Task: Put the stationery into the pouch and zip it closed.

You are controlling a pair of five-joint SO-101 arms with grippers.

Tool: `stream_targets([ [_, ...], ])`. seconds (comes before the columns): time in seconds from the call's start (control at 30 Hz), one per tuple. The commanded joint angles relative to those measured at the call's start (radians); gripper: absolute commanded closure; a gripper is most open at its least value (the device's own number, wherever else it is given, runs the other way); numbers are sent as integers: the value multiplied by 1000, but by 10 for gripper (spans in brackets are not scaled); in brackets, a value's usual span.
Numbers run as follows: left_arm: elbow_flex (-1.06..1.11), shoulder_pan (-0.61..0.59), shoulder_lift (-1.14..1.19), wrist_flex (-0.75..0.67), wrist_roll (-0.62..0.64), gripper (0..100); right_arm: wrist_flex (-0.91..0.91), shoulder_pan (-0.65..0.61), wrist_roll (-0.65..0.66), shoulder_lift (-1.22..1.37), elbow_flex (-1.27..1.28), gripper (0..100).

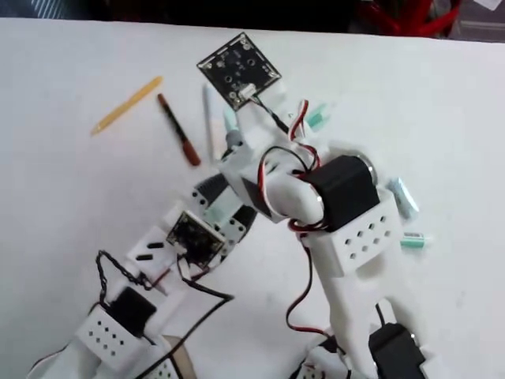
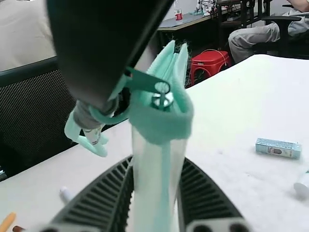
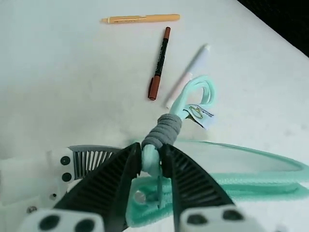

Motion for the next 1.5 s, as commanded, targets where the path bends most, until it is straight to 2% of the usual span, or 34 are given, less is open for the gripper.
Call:
stream_targets([
  [0.0,-11,30,-15,-31,-3,979,10,-44,15,-5,-6,979],
  [0.17,-20,27,-18,6,-3,978,8,-68,15,-5,-9,979],
  [0.47,-247,25,-18,402,0,978,10,-50,15,-5,-48,979],
  [0.7,-256,25,-33,428,2,978,10,73,15,-1,-107,979],
  [0.97,-229,10,-340,566,2,978,-10,180,15,5,-101,979],
  [1.13,-144,10,-427,569,2,978,-99,219,15,5,-17,979],
  [1.47,-124,8,-430,575,-3,978,-266,361,17,4,137,979],
])
